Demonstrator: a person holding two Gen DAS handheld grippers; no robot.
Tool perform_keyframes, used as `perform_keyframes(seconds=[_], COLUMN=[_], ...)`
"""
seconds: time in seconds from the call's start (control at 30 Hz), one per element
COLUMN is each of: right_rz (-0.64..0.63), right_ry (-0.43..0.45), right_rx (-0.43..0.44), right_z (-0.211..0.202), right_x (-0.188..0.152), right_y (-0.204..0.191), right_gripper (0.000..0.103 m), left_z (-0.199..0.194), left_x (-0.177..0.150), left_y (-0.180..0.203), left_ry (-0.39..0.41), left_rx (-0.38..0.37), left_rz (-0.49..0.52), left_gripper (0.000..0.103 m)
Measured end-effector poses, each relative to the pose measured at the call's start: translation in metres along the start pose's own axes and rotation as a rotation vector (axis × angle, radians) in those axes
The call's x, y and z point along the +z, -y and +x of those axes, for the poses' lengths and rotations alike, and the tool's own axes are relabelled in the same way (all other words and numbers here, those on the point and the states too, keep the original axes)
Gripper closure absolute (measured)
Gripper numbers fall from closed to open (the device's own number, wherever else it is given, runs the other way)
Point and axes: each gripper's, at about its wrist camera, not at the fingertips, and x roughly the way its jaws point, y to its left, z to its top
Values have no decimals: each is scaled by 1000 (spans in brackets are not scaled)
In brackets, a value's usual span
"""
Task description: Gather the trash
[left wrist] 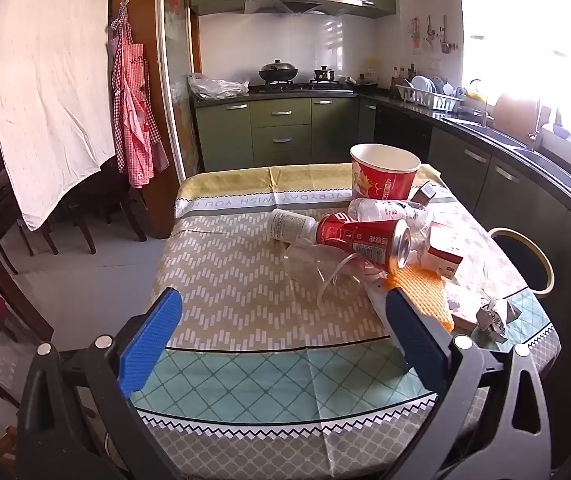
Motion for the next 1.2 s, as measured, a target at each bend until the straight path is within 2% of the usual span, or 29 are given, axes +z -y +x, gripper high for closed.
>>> perform_keyframes(seconds=[0.07,0.63,0.67,1.2], right_rz=[2,2,2,0], right_ry=[-4,-3,-3,-8], right_rx=[2,3,2,6], right_z=[0,0,0,4], right_x=[0,0,0,-3], right_y=[0,0,0,0], right_gripper=[4,4,4,4], left_z=[-2,-10,-5,-9], left_x=[-1,-1,-1,-1], left_y=[0,6,-3,-4], left_ry=[21,15,16,10], left_rx=[-1,3,-5,1], left_rz=[-1,-5,-12,-9], left_gripper=[6,6,6,6])
